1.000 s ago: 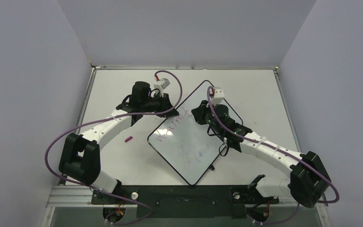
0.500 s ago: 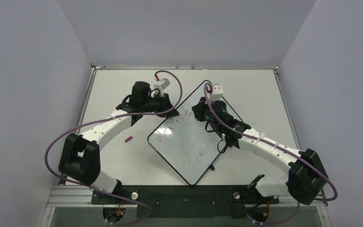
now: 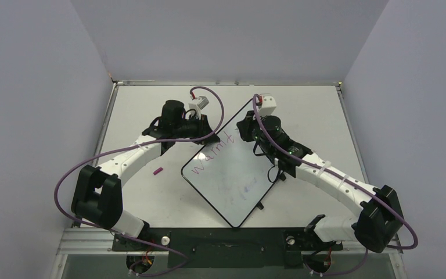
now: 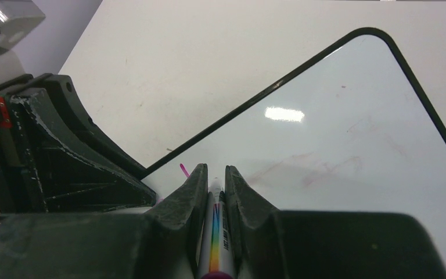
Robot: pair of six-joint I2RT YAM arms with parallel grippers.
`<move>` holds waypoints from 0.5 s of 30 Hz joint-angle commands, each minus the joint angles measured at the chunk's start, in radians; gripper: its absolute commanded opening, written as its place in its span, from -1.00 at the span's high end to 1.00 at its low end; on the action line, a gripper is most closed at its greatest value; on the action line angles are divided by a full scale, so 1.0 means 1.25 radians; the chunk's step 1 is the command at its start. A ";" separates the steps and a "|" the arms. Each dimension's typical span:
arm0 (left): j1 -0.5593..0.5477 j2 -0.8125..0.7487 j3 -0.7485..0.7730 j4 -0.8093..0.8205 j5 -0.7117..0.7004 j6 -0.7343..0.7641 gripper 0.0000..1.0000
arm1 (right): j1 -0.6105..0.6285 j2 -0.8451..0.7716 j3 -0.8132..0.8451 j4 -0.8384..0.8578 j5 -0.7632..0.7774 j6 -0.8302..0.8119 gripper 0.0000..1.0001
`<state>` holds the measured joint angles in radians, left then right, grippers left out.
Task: Write a sentence on the whiteboard
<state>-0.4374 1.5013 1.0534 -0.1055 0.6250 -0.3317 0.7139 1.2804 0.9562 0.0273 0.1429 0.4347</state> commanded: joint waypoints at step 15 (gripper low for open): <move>0.004 -0.032 -0.007 0.003 -0.061 0.079 1.00 | -0.015 0.068 0.092 0.031 -0.025 0.000 1.00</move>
<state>-0.4374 1.4979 1.0500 -0.1055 0.6235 -0.3317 0.7048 1.3521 1.0176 0.0280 0.1265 0.4309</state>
